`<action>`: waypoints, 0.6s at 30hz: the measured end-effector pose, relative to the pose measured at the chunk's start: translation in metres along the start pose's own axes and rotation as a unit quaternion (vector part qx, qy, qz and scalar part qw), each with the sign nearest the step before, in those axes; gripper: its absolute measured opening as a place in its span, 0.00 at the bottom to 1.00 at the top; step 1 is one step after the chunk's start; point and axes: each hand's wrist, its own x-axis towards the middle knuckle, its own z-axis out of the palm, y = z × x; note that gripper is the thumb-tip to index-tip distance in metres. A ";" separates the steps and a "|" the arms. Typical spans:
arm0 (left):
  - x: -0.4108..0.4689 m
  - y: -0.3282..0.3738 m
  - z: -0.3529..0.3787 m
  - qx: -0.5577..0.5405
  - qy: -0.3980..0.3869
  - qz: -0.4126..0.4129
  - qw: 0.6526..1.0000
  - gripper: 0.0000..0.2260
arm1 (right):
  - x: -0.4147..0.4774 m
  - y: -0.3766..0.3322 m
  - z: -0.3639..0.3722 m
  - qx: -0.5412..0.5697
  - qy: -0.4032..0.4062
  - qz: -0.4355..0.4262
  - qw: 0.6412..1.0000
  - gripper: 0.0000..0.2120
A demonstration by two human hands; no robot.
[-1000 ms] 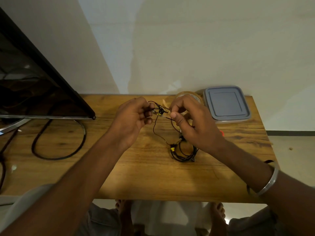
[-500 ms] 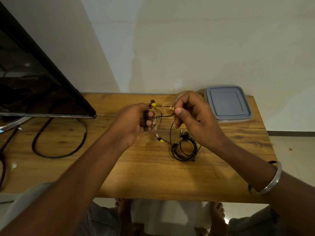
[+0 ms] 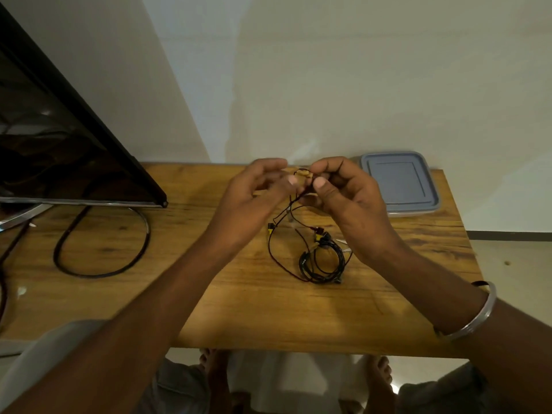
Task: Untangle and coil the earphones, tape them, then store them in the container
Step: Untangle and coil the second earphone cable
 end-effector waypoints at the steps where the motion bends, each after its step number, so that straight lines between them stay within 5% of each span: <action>1: -0.001 0.000 0.002 -0.004 -0.038 0.003 0.999 0.11 | 0.000 0.001 0.000 0.008 -0.005 0.004 1.000 0.08; 5: 0.001 -0.001 -0.002 -0.064 -0.007 -0.014 0.998 0.03 | 0.001 -0.002 0.000 0.058 -0.027 0.041 0.997 0.10; 11: 0.001 0.010 -0.003 -0.246 -0.016 -0.058 0.967 0.05 | 0.001 -0.002 0.001 0.072 -0.051 0.113 0.990 0.12; 18: 0.003 0.015 -0.009 -0.380 0.005 -0.117 0.918 0.10 | -0.010 0.013 0.005 -0.212 -0.152 0.071 0.963 0.20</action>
